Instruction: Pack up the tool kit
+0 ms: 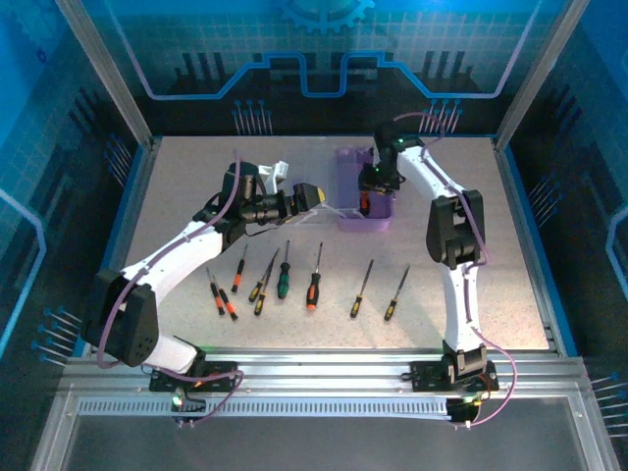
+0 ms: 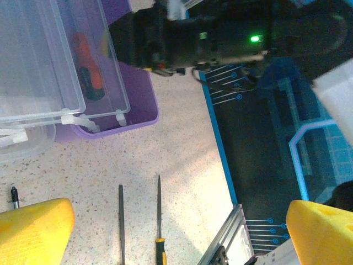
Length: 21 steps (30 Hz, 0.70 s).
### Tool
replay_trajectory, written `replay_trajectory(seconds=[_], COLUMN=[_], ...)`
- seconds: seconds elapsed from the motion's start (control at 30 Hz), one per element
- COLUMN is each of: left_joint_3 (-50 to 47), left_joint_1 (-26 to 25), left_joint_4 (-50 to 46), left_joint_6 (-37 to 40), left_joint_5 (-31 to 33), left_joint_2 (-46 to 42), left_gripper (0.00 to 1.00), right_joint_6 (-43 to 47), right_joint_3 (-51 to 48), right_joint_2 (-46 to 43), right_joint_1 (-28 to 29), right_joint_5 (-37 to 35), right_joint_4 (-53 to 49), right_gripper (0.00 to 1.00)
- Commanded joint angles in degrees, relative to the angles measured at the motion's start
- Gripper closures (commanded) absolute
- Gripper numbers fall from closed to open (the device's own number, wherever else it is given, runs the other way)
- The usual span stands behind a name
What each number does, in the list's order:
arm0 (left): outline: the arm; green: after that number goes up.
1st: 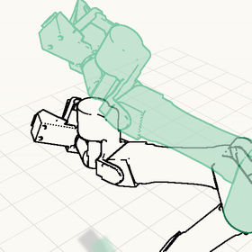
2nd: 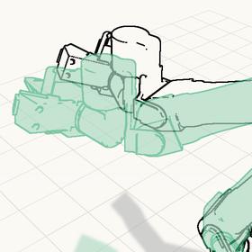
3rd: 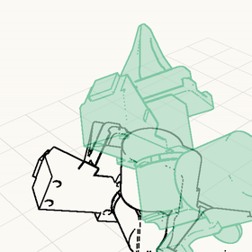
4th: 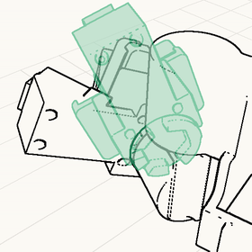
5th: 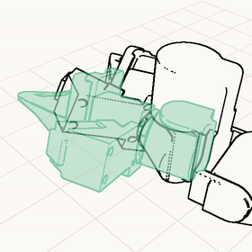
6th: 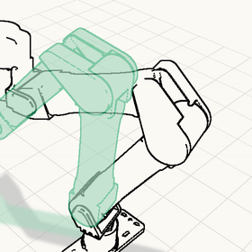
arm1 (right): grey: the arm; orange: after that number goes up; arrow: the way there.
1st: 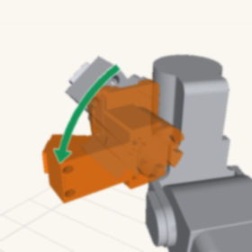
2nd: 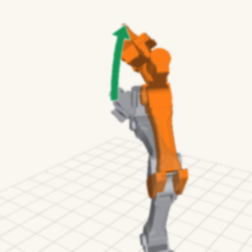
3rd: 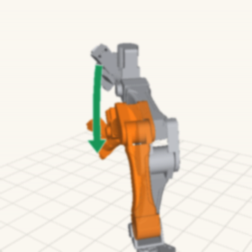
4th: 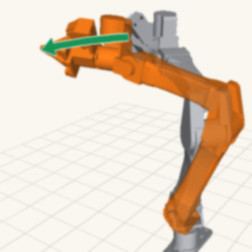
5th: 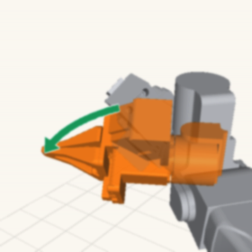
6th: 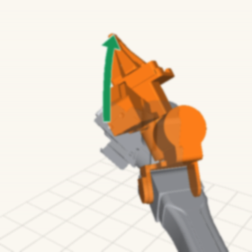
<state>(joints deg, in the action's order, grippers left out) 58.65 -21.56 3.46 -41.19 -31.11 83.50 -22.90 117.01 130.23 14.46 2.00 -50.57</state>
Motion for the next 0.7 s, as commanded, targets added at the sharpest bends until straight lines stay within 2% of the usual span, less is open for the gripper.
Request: replay_trajectory(seconds=[0.0, 0.2, 0.3, 0.4, 0.43, 0.53, 0.67], left_joint_3=[1.3, 1.5, 1.8, 2.6, 3.4, 4.9, 4.4], left_joint_1=[-0.3, -0.3, -0.2, -0.1, -0.1, 0.8, 4.1], left_joint_4=[-1.5, -2.7, -5.1, -10.0, -12.5, -18.2, -18.7], left_joint_6=[1.9, 2.7, 3.7, 4.7, 5.3, 5.7, 3.5], left_joint_5=[0.7, 2.3, 5.3, 11.4, 14.0, 20.7, 21.7], left_joint_2=[-1.5, -2.4, -3.1, -3.8, -3.8, -4.0, -4.7], left_gripper=[0.01, 0.01, 0.01, 0.01, 0.01, 0.01, 0.01], right_joint_6=[-0.8, -1.3, -2.6, -4.5, -4.9, -7.0, -11.3], right_joint_3=[-0.5, -4.5, -12.6, -23.3, -27.3, -37.8, -48.3], right_joint_2=[-4.5, -9.7, -17.0, -25.8, -29.2, -37.2, -43.1], right_joint_1=[0.0, 0.0, 0.6, 2.3, 3.5, 8.3, 17.4], right_joint_5=[-1.9, -3.5, -4.2, -5.8, -7.0, -11.3, -15.4], right_joint_4=[-0.4, 0.5, 4.1, 9.5, 11.0, 14.1, 16.3], right_gripper=[0.62, 0.67, 0.68, 0.66, 0.62, 0.59, 0.54])
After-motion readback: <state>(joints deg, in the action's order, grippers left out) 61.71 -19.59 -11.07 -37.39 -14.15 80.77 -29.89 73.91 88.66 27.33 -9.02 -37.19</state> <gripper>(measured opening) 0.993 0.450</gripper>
